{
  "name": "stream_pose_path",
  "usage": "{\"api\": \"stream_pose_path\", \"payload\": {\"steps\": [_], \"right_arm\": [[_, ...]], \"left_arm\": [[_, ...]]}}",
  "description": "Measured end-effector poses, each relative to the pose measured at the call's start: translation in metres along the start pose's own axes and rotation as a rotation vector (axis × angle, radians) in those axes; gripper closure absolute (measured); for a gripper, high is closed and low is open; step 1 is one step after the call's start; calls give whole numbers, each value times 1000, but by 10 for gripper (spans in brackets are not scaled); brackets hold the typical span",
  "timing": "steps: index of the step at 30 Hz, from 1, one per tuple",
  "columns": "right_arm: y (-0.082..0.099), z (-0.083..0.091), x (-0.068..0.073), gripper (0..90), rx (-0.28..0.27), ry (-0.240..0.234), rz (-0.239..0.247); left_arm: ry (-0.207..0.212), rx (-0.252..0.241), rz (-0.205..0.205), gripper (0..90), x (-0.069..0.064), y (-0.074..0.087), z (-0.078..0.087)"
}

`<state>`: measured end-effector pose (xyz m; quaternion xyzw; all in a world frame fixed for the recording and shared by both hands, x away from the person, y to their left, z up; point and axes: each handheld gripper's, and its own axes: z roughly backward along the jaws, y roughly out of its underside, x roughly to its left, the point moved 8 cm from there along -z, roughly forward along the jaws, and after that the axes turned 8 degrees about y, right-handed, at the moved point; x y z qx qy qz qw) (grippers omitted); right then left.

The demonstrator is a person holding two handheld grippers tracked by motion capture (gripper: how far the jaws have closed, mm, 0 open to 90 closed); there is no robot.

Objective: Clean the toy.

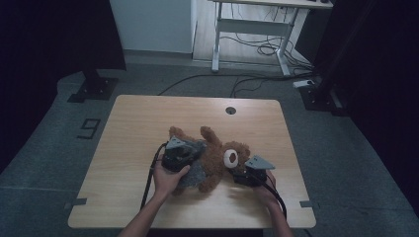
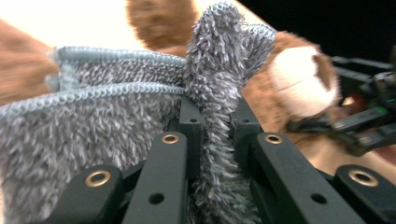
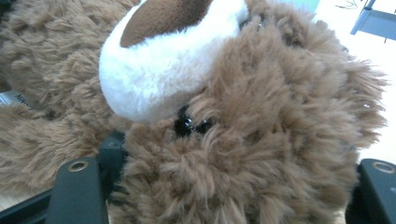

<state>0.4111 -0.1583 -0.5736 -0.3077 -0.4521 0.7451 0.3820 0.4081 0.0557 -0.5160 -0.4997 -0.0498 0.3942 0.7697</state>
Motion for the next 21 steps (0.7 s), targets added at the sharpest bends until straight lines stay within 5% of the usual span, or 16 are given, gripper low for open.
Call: {"api": "stream_pose_path", "payload": {"steps": [4, 6, 9, 15, 21], "right_arm": [[1, 0, 0, 279, -5, 5, -3], [2, 0, 0, 279, -7, 7, -6], [2, 1, 0, 278, -7, 8, -15], [2, 1, 0, 269, -3, 2, -20], [2, 2, 0, 257, 1, 0, -23]], "left_arm": [[-63, 10, 30, 789, 19, 13, 10], [-33, 2, 79, 790, 22, 18, 13], [-28, -6, 54, 790, 18, 13, 16], [13, -49, -70, 789, -23, -22, 16], [110, -27, -122, 788, -72, -49, -21]]}}
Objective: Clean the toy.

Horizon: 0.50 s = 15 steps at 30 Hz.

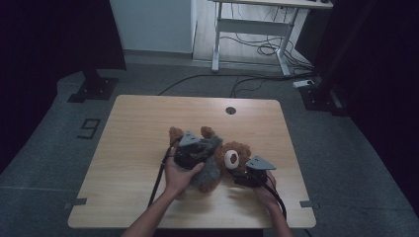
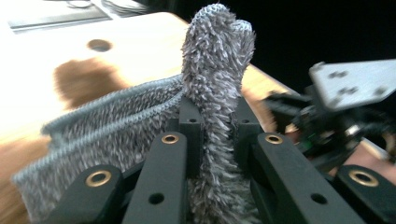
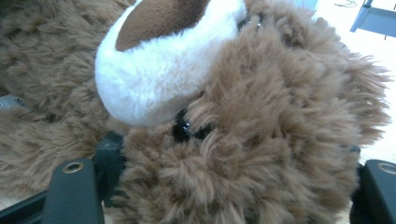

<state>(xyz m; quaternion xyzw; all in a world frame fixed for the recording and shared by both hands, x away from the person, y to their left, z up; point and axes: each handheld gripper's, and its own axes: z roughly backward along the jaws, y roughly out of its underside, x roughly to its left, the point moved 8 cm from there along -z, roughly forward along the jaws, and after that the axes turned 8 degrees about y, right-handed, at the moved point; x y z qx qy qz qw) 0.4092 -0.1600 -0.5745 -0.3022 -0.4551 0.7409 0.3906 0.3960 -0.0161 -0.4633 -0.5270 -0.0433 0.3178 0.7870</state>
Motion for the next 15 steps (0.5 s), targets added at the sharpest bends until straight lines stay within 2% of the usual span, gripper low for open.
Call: {"api": "stream_pose_path", "payload": {"steps": [4, 6, 7, 8, 9, 10, 11, 15], "right_arm": [[0, 1, 0, 254, 0, 0, -2], [0, 0, 0, 253, -1, -2, -3], [0, 0, 0, 253, -1, -2, -3], [0, 1, 0, 253, 0, -2, -4], [0, 1, 0, 253, 0, -2, -4], [0, 1, 0, 253, 0, -1, -2], [0, 1, 0, 252, 3, 0, -2], [1, 0, 1, 248, 9, 7, 13]], "left_arm": [[46, 31, -9, 786, -21, -10, -38], [66, 44, 0, 785, -30, -13, -58], [64, 55, -3, 785, -31, -12, -65], [39, 103, -12, 785, -31, -5, -81], [39, 103, -12, 784, -31, -5, -81], [28, 131, -13, 784, -28, 1, -88], [25, 132, -20, 784, -27, 5, -91], [23, 130, -41, 787, -24, 8, -87]]}}
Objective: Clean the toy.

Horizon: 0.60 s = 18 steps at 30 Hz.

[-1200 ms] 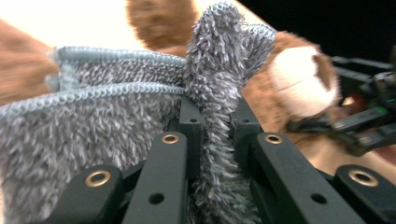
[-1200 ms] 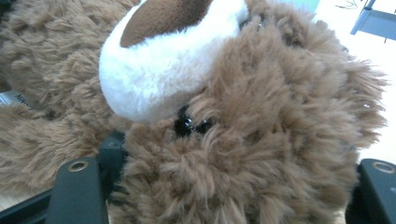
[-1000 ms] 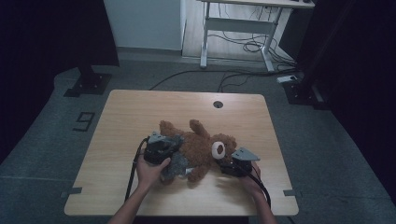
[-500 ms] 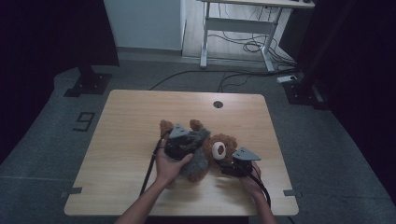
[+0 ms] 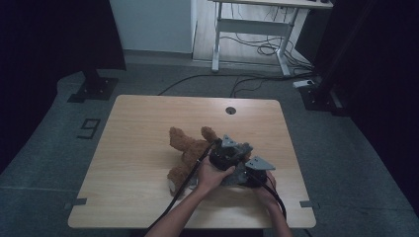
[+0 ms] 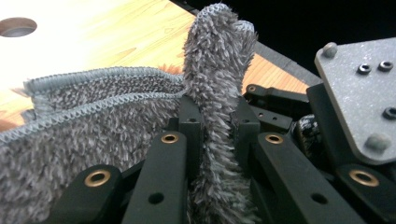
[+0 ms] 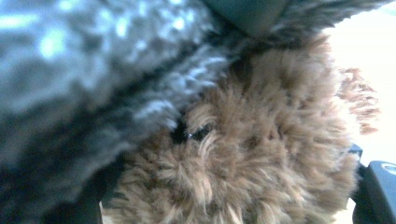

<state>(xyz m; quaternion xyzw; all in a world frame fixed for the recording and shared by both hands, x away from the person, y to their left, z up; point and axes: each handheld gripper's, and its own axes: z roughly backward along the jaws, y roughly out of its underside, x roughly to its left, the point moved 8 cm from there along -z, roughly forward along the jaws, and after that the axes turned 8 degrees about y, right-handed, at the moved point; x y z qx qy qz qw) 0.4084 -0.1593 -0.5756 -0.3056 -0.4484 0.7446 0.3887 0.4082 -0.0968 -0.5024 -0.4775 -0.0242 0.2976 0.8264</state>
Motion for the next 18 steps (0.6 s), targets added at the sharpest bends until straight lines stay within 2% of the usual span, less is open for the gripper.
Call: {"api": "stream_pose_path", "payload": {"steps": [8, 10, 11, 12, 13, 14, 15, 16, 18], "right_arm": [[0, 0, 2, 246, 2, 9, 15], [0, 0, 1, 245, 2, 7, 3], [0, 0, -1, 241, 1, -3, -20], [0, 0, -1, 241, 1, -3, -20], [0, 1, -2, 240, -1, -10, -38], [1, 1, -3, 236, -5, -21, -51], [1, 1, -2, 235, -6, -21, -43], [1, 1, -2, 235, -6, -21, -43], [0, 1, -2, 234, -5, -19, -44]], "left_arm": [[-10, -13, 11, 788, 8, 5, 18], [-43, -17, 20, 786, 17, 8, 27], [-81, -2, 21, 787, 24, 11, 31], [-113, 17, 20, 787, 31, 15, 34], [-100, 23, 52, 787, 42, 26, 40], [-60, -4, 92, 788, 44, 29, 44], [-37, -32, 112, 789, 47, 35, 55], [-37, -32, 112, 789, 47, 35, 55], [-59, -45, 80, 790, 48, 41, 67]]}}
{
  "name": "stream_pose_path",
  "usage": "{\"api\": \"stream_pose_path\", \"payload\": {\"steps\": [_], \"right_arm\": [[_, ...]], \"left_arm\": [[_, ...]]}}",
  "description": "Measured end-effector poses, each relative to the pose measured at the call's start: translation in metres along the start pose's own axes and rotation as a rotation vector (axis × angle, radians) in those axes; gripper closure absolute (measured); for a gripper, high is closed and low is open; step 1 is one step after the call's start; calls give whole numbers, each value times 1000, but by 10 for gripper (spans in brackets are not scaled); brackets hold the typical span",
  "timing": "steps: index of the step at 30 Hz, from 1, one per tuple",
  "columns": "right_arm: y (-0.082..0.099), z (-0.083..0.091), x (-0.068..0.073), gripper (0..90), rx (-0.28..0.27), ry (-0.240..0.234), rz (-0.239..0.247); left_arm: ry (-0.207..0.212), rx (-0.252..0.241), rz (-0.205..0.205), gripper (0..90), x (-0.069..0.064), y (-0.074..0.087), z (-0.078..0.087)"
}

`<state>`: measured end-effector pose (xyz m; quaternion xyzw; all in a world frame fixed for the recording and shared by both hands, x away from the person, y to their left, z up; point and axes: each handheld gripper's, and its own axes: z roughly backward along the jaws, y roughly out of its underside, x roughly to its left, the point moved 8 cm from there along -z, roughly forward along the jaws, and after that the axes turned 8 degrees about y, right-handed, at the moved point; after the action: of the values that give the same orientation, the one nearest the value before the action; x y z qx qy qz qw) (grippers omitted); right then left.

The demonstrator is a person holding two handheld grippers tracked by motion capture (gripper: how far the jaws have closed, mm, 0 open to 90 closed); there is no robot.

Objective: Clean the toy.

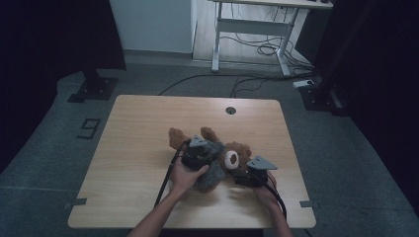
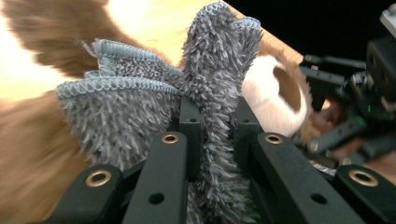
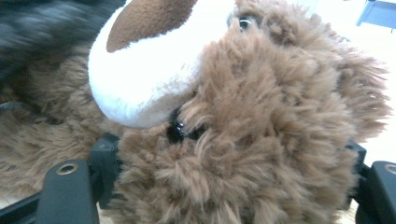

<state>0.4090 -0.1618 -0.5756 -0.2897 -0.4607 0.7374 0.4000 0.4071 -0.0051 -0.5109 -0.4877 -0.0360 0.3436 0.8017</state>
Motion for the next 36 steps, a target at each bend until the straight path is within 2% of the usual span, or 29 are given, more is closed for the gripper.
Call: {"api": "stream_pose_path", "payload": {"steps": [1, 5, 8, 9, 10, 12, 13, 16, 18, 21, 23, 26, 27, 28, 29, 31, 33, 35, 36], "right_arm": [[0, 0, 0, 234, 0, 0, -2], [0, 0, 0, 234, -3, 1, -9], [0, 0, 0, 234, -3, 1, -19], [0, 0, 0, 234, -4, 0, -21], [0, 0, 0, 234, -4, 0, -21], [0, -1, 0, 234, -5, 0, -22], [0, -1, 0, 234, -5, 0, -22], [0, -1, -1, 234, -5, -1, -26], [0, -1, -1, 235, -5, -1, -27], [0, -1, -1, 235, -6, 0, -32], [0, -1, -1, 235, -5, -1, -34], [0, -1, -1, 235, -5, 0, -33], [0, -1, -1, 235, -5, -1, -32], [0, -1, -1, 235, -5, -1, -32], [0, -1, -1, 235, -6, -2, -31], [1, 0, -1, 235, -8, -1, -35], [1, 0, -1, 236, -11, -1, -32], [1, 0, -1, 235, -14, 0, -27], [1, 0, -1, 235, -14, 0, -27]], "left_arm": [[-8, -6, -5, 789, 2, 3, 6], [-31, -42, 28, 789, 18, 11, 31], [-61, -56, 59, 788, 36, 17, 46], [-82, -63, 83, 787, 46, 22, 53], [-82, -63, 83, 787, 46, 22, 53], [-109, -56, 113, 787, 58, 32, 59], [-113, -53, 125, 787, 60, 36, 61], [-142, -37, 130, 787, 65, 43, 67], [-125, -62, 150, 787, 64, 40, 70], [-104, -88, 109, 787, 47, 22, 71], [-80, -96, 46, 787, 24, -1, 66], [-34, -95, -9, 787, -3, -26, 50], [-14, -83, -45, 786, -19, -39, 36], [-14, -83, -45, 786, -19, -39, 36], [1, -70, -69, 786, -32, -49, 22], [13, -49, -94, 786, -46, -59, 1], [21, -25, -100, 786, -52, -64, -16], [19, 36, -82, 785, -55, -64, -48], [19, 36, -82, 784, -55, -64, -48]]}}
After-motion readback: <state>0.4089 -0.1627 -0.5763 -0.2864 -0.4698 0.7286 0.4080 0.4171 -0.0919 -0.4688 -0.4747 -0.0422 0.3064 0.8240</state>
